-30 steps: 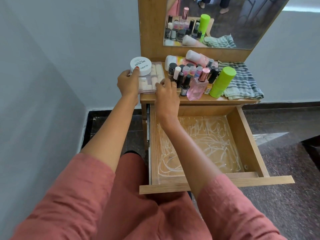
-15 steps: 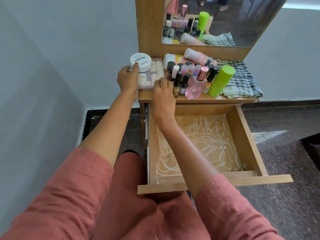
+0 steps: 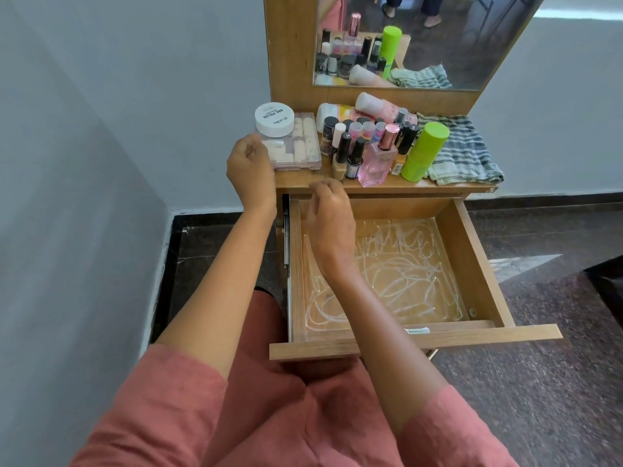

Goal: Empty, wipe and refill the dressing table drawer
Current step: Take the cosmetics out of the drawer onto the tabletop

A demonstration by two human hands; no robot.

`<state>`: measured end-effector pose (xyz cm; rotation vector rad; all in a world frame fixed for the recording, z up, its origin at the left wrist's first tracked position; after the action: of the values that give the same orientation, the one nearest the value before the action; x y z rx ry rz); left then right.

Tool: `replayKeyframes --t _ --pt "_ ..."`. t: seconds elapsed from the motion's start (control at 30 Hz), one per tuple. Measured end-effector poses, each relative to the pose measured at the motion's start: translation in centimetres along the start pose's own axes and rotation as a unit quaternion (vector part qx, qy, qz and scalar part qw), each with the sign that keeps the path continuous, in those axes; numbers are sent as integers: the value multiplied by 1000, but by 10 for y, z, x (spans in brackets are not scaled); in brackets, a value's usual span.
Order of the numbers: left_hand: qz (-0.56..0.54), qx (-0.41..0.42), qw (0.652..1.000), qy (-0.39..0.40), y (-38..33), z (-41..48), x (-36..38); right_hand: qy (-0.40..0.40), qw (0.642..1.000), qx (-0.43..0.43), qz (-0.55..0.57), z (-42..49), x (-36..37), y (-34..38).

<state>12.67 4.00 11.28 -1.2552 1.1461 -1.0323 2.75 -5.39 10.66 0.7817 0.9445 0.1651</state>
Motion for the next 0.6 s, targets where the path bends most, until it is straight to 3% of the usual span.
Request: replayKeyframes --t 0.17,0.47,0.6 --pt "-11 4 999 34 7 -43 3 -28 998 44 29 -12 -16 -19" --pt "8 -19 984 179 32 -121 59 -97 985 130 50 -27 -65 -77" --pt "-22 -89 971 221 40 -137 96 -124 979 159 40 -21 -97 -110"
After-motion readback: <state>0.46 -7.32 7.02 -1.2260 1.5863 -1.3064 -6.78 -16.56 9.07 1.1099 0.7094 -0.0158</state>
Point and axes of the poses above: each hand's wrist, its own z-axis towards the middle knuckle, its own x-axis out of the palm, y = z × x, the point moved 6 cm from there along z, towards the middle knuckle, and after that the axes turned 3 degrees about z, right-handed, at the moved point
